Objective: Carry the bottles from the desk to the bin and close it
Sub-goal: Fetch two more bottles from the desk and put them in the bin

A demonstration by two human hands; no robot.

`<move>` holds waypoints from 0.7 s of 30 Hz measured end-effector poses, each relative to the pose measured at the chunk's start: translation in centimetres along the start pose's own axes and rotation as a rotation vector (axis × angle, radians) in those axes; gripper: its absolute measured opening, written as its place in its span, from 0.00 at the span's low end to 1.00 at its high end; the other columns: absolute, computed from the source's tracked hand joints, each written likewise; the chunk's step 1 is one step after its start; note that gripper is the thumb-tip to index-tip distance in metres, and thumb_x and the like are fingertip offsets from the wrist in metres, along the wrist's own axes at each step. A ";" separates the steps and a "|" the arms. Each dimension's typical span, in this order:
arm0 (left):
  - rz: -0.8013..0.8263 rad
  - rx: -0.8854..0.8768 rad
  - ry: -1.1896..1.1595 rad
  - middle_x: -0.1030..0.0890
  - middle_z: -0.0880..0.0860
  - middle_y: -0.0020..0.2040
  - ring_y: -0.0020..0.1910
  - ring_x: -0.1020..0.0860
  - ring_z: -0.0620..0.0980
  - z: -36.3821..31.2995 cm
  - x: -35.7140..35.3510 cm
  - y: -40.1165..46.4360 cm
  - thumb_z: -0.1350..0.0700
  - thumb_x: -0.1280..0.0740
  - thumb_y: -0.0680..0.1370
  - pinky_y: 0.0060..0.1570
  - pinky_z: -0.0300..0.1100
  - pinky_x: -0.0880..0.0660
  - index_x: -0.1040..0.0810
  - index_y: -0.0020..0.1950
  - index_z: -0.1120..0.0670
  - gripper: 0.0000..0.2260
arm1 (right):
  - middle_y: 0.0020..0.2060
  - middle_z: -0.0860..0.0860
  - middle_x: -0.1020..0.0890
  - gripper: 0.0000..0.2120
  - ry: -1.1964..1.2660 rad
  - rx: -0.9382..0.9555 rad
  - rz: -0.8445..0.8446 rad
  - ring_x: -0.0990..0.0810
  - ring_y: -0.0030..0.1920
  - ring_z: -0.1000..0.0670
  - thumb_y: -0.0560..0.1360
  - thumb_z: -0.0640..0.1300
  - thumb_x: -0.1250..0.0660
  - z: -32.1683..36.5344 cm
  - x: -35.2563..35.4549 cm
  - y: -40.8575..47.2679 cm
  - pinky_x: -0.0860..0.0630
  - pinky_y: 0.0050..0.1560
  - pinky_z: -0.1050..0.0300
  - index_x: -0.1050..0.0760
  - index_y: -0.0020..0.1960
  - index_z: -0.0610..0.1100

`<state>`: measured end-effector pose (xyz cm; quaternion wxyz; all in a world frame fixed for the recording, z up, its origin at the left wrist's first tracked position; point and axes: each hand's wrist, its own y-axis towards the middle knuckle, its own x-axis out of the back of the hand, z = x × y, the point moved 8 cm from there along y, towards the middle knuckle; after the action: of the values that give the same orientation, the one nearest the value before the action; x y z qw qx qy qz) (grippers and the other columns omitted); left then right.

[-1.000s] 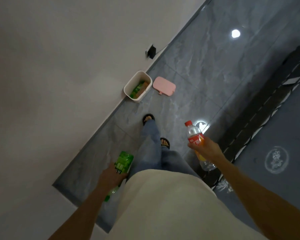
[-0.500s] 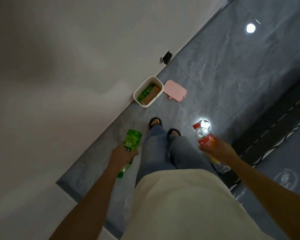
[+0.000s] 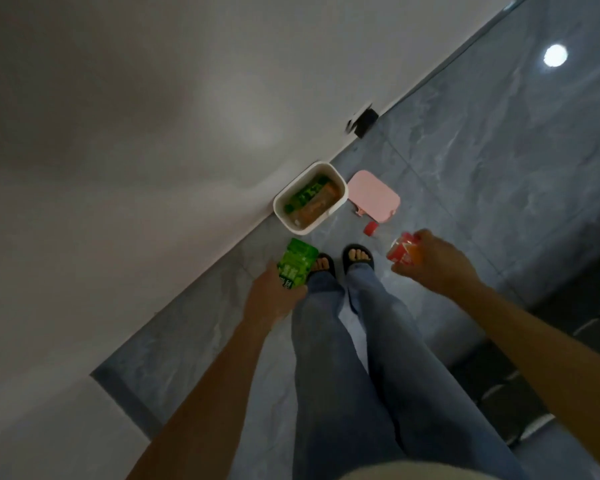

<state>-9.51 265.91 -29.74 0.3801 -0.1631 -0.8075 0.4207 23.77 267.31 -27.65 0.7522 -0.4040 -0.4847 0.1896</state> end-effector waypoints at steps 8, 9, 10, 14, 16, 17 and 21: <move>-0.088 -0.154 0.178 0.18 0.52 0.53 0.52 0.18 0.56 0.8 -6.8 14.6 0.41 0.29 0.70 0.44 0.47 0.24 0.27 0.60 0.51 0.24 | 0.57 0.45 0.21 0.30 -0.312 0.487 -0.260 0.20 0.54 0.42 0.69 0.56 0.26 12.8 -1.9 20.4 0.26 0.59 0.46 0.31 0.67 0.48; -0.111 -0.177 0.202 0.19 0.53 0.53 0.51 0.18 0.56 1.0 -7.5 16.4 0.40 0.30 0.70 0.43 0.47 0.24 0.28 0.61 0.51 0.24 | 0.58 0.45 0.20 0.31 -0.349 0.550 -0.258 0.20 0.56 0.42 0.70 0.56 0.27 14.1 -3.3 22.6 0.26 0.62 0.44 0.31 0.68 0.48; -0.131 -0.190 0.224 0.19 0.52 0.53 0.51 0.18 0.55 1.2 -8.2 18.2 0.40 0.31 0.70 0.44 0.48 0.23 0.29 0.62 0.50 0.25 | 0.59 0.45 0.21 0.31 -0.395 0.601 -0.245 0.21 0.58 0.42 0.70 0.57 0.27 15.3 -4.9 24.2 0.27 0.65 0.44 0.31 0.68 0.47; -0.189 -0.215 0.281 0.20 0.51 0.53 0.50 0.19 0.54 2.2 -10.3 23.4 0.40 0.32 0.71 0.44 0.50 0.21 0.31 0.64 0.48 0.25 | 0.68 0.45 0.27 0.32 -0.555 0.673 -0.209 0.28 0.69 0.40 0.72 0.54 0.28 17.5 -10.8 30.1 0.34 0.72 0.39 0.32 0.72 0.47; -0.209 -0.237 0.288 0.21 0.51 0.54 0.50 0.20 0.54 2.7 -11.1 25.4 0.40 0.31 0.72 0.44 0.50 0.21 0.31 0.65 0.49 0.25 | 0.71 0.44 0.30 0.31 -0.622 0.655 -0.184 0.32 0.72 0.39 0.73 0.51 0.29 17.5 -12.9 32.7 0.32 0.70 0.35 0.34 0.74 0.48; -0.210 -0.248 0.294 0.21 0.51 0.55 0.51 0.20 0.53 3.1 -11.4 26.2 0.40 0.31 0.73 0.45 0.50 0.21 0.31 0.66 0.49 0.26 | 0.73 0.45 0.32 0.32 -0.654 0.655 -0.169 0.34 0.73 0.39 0.73 0.51 0.28 17.4 -13.7 33.8 0.31 0.69 0.34 0.35 0.74 0.50; -0.239 -0.253 0.309 0.22 0.50 0.55 0.50 0.20 0.53 4.2 -12.1 28.5 0.40 0.32 0.72 0.45 0.50 0.21 0.33 0.68 0.49 0.28 | 0.74 0.48 0.31 0.37 -0.732 0.798 -0.200 0.34 0.74 0.42 0.70 0.53 0.25 18.5 -15.6 36.6 0.37 0.73 0.38 0.35 0.75 0.52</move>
<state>-6.34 273.41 -59.87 0.5227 -0.1752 -0.7997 0.2380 4.16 286.63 -61.80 0.6437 0.0530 -0.6411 0.4144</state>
